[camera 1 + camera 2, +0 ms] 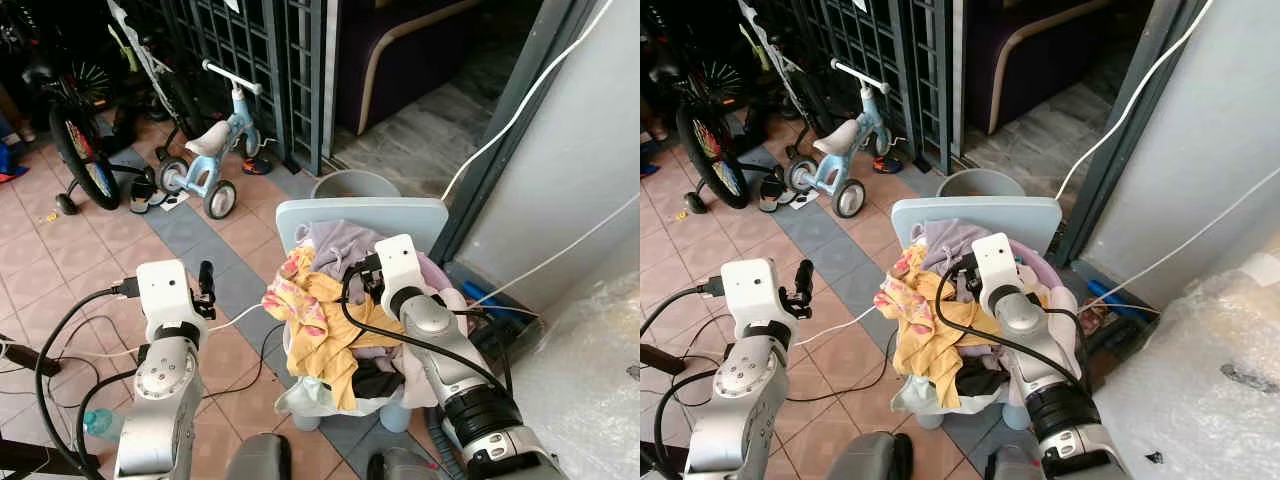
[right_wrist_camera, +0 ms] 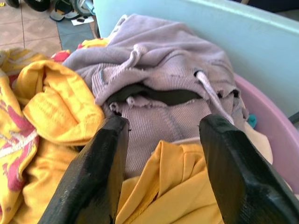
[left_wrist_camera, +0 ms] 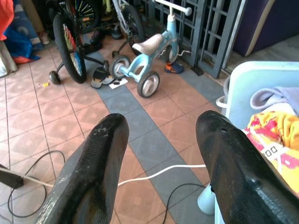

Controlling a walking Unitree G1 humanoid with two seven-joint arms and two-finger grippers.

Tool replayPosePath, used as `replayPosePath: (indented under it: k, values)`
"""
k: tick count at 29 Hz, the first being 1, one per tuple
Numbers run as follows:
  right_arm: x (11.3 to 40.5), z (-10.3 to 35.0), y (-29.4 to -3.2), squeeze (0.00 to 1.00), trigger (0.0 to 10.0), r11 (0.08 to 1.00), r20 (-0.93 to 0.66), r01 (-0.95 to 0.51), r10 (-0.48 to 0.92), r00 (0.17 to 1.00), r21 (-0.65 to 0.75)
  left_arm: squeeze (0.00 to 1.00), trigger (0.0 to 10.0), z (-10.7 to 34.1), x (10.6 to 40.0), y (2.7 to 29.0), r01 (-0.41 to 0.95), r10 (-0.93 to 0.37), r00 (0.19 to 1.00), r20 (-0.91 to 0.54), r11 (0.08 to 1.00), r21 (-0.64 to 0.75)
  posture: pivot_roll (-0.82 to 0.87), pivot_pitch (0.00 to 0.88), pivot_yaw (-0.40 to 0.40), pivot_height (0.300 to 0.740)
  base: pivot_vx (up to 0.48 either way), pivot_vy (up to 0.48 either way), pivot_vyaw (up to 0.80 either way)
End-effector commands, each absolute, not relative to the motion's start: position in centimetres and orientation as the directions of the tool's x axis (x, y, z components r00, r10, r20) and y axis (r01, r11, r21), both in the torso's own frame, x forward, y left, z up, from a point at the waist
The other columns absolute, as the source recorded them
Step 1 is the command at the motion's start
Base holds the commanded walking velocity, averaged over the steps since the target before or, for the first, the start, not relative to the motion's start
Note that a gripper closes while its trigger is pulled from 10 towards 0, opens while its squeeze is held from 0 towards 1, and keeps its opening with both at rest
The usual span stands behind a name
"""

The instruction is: Clothes washing

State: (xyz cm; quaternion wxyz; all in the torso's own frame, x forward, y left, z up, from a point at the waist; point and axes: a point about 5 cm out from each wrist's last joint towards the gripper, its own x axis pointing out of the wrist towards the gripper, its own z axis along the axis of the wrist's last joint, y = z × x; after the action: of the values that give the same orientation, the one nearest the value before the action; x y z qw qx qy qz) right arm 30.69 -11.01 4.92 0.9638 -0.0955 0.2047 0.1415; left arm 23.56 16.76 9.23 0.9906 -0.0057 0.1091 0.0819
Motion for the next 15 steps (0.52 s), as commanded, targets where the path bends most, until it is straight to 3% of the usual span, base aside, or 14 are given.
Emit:
replayPosePath:
  k: [1, 11, 14, 15]
  values:
    - [31.1, 5.2, -10.7, 0.0, 10.0, 0.94, -0.425, -0.322, 0.247, 0.871, -0.114, 0.0, 10.0, 9.0, 23.0, 17.2, -0.156, 0.16, 0.953, -0.256, 0.987, 0.035, 0.12, 0.146, 0.028, 0.74, 0.0, 0.0, 0.0]
    - [33.3, 7.4, -8.6, 0.0, 10.0, 0.949, -0.305, -0.308, 0.274, 0.912, -0.071, 0.0, 10.0, 8.8, 21.9, 18.0, -0.162, 0.174, 0.939, -0.296, 0.985, 0.066, 0.15, 0.15, 0.025, 0.74, 0.0, 0.0, 0.0]
    - [33.6, 7.8, -7.8, 0.05, 10.0, 0.938, -0.282, -0.338, 0.303, 0.91, -0.083, 0.0, 10.0, 9.0, 21.7, 17.9, -0.16, 0.171, 0.939, -0.299, 0.985, 0.059, 0.16, 0.158, 0.023, 0.74, 0.0, 0.0, 0.0]
    - [33.6, 7.8, -7.7, 0.19, 10.0, 0.936, -0.284, -0.342, 0.307, 0.909, -0.082, 0.0, 10.0, 9.0, 21.7, 17.9, -0.161, 0.171, 0.939, -0.298, 0.985, 0.059, 0.16, 0.158, 0.023, 0.74, 0.0, 0.0, 0.0]
